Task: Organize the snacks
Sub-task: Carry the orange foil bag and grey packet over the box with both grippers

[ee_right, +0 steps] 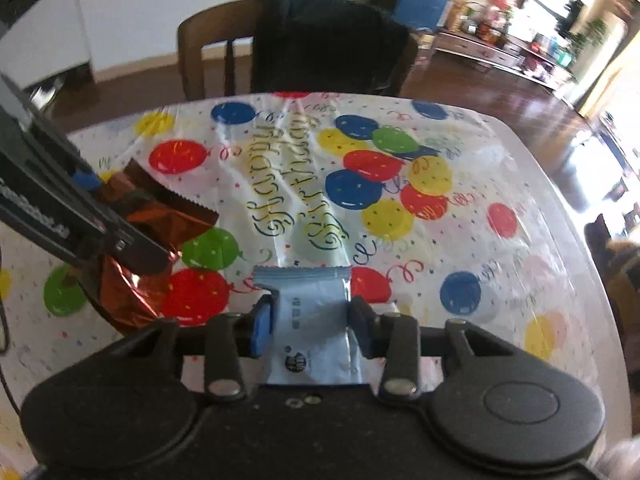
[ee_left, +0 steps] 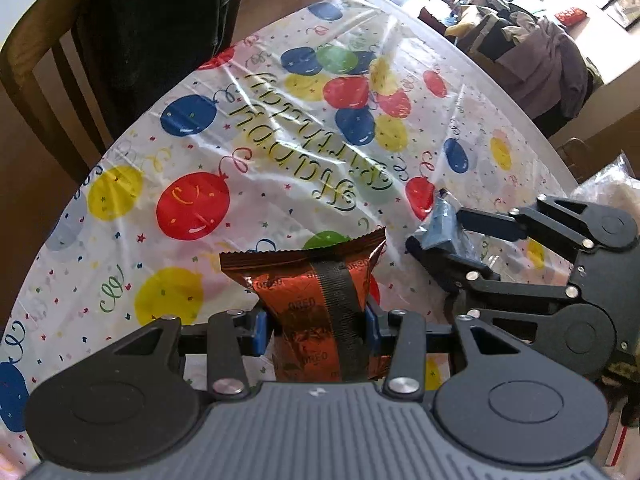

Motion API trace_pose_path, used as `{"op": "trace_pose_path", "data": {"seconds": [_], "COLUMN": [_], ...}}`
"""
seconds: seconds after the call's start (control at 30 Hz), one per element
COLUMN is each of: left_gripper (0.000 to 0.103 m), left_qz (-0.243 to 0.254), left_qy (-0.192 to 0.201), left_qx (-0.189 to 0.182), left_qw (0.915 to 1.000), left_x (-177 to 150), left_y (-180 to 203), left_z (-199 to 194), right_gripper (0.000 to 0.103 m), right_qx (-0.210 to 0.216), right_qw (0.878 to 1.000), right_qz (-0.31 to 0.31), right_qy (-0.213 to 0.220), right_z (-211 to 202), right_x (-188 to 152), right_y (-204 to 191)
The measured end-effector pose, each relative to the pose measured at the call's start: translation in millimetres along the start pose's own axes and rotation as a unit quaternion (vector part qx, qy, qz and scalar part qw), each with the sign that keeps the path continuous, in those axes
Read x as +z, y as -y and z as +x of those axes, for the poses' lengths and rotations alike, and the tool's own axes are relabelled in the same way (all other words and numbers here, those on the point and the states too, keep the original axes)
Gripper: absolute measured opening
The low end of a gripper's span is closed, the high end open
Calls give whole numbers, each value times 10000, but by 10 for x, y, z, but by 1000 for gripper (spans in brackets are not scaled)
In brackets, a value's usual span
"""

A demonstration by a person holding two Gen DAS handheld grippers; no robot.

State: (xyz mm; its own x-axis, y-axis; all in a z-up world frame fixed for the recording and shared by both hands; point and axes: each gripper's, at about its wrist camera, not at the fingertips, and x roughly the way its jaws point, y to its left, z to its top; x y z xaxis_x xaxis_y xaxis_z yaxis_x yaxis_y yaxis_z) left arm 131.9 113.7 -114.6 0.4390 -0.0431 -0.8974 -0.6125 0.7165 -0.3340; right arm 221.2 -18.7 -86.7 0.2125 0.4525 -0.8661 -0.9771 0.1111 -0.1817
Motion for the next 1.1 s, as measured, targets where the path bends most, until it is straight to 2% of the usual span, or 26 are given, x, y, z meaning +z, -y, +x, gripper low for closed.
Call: {"op": "trace_pose_path", "data": {"seconds": [0.2,0.23,0.53,0.7,0.8,0.83,0.87,0.9,0.93,0.97,1.03,1.1], "left_gripper": [43,43,43,43,43,43,43,43,43,43,43,43], "left_qz": [263,290,631,776,810,817,822,821,813,798,758,718], "left_qy": [102,107,113,151,174,173,174,181,193,201,220,233], "left_qx": [-16,-23,-152,-227,-264,-271,-280,-284,-285,-286,-288,-267], "left_qw": [9996,9995,9978,9966,9962,9961,9961,9961,9961,9962,9965,9968], "left_x": [-52,-63,-204,-258,-287,-295,-306,-314,-321,-323,-329,-328], "left_y": [71,80,176,191,172,162,154,142,128,115,81,56], "left_z": [-124,-140,-280,-352,-391,-401,-413,-425,-439,-449,-471,-483], "right_gripper": [31,13,7,8,10,14,24,30,42,62,85,80], "right_qx": [-232,-259,-585,-613,-470,-435,-413,-413,-418,-402,-412,-396], "right_qw": [9972,9966,9875,9896,9915,9921,9926,9930,9933,9937,9947,9963], "right_qz": [703,778,1425,1287,1214,1178,1145,1110,1076,1043,932,765], "right_qy": [96,123,326,183,55,36,18,11,25,56,161,59], "right_z": [-241,-277,-706,-784,-732,-715,-697,-675,-646,-625,-578,-474], "right_x": [-161,-185,-421,-515,-529,-533,-532,-527,-519,-514,-500,-462], "right_y": [-36,-49,-213,-397,-449,-462,-473,-485,-494,-498,-516,-523]}}
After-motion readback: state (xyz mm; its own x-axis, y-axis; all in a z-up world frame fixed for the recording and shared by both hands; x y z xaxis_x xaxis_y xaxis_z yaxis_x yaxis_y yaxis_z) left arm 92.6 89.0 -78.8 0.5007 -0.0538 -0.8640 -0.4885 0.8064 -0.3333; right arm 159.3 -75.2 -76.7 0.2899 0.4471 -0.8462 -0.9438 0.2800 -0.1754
